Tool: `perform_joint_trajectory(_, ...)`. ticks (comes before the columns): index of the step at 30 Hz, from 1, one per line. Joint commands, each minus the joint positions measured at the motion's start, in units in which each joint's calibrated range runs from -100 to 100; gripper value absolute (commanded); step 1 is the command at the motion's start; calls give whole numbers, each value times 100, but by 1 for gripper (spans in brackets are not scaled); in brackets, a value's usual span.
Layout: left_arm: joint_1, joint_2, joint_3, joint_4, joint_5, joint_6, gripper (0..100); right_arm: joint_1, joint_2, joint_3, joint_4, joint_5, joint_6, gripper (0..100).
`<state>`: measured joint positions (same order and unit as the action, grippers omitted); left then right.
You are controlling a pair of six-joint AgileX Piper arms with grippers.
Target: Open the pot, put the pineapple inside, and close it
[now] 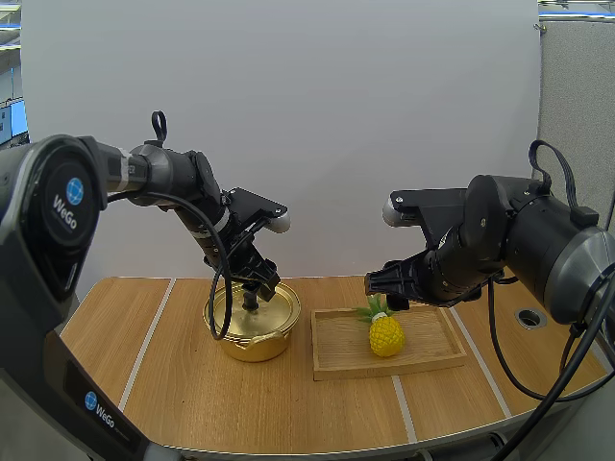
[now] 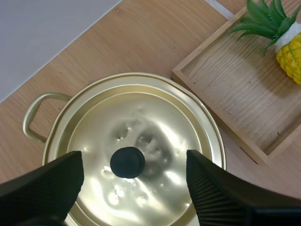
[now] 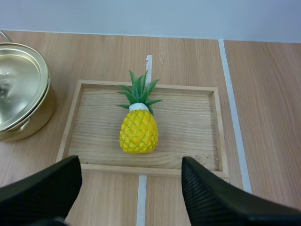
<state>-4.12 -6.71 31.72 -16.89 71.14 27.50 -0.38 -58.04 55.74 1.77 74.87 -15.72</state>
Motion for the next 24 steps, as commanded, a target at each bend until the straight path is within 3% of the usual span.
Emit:
perform_joint_trajectory(1,-21,239,-64,139,-249,-6,100,-14,-19,-53,11,-100,-31,100)
perform_joint_trajectory(23,-21,642,-64,173,-421,-69,100,-14,-19,-53,11,-218,-31,100)
perform_joint_trajectory(24,-21,642,-64,188,-421,-69,82,-14,-19,-53,11,-218,-31,100)
